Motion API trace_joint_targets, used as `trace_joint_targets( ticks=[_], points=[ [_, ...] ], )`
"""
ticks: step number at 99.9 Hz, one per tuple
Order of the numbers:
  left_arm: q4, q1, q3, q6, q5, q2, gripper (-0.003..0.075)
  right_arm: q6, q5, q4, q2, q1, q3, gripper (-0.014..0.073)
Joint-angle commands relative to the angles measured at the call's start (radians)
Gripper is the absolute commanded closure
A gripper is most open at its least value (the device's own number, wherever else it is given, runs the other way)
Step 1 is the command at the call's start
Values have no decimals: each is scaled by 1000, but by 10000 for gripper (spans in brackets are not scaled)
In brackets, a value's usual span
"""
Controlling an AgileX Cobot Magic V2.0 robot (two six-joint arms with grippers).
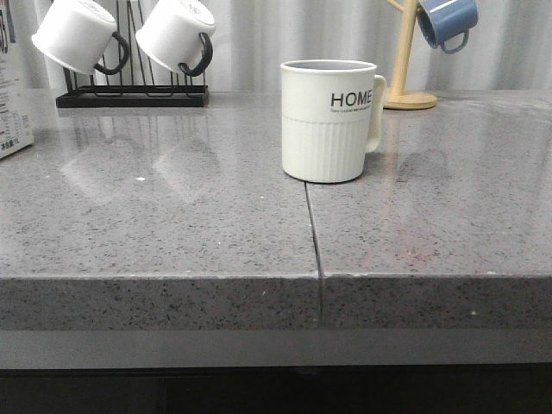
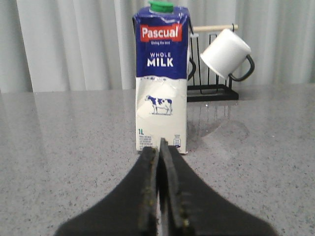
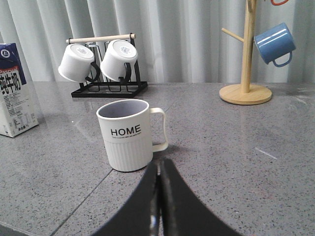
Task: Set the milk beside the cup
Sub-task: 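Reach the left gripper to the Pascual milk carton and grasp it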
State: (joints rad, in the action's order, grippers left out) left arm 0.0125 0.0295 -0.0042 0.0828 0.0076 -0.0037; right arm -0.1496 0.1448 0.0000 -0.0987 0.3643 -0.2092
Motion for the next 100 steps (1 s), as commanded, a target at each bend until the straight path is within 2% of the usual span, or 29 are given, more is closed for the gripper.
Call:
trace_joint_targets(
  ticks=[1, 16, 29, 66, 71, 76, 83, 88, 93, 100],
  points=[
    [-12, 0, -13, -8, -84, -27, 741, 1, -68, -13, -8, -1, -25, 659],
    [-98, 0, -130, -8, -1, 32, 741, 1, -68, -13, -8, -1, -25, 659],
    [-104, 0, -247, -8, 74, 145, 741, 1, -68, -13, -8, -1, -25, 659],
    [-104, 0, -477, -8, 70, 578, 726, 1, -68, -13, -8, -1, -25, 659],
    [-102, 0, -499, -8, 67, 629, 683, 1, -68, -13, -8, -1, -25, 659],
    [-92, 0, -518, -8, 52, 682, 608, 1, -68, -13, -8, -1, -25, 659],
    [-72, 0, -537, -8, 12, 738, 449, 1, -68, -13, -8, -1, -25, 659],
    [-63, 0, -543, -8, -25, 777, 297, 1, -68, -13, -8, -1, -25, 659],
    [-63, 0, -545, -8, -71, 815, 179, 1, -68, -13, -8, -1, -25, 659],
    [-63, 0, -545, -8, -136, 866, 73, 1, -68, -13, -8, -1, -25, 659]
  ],
)
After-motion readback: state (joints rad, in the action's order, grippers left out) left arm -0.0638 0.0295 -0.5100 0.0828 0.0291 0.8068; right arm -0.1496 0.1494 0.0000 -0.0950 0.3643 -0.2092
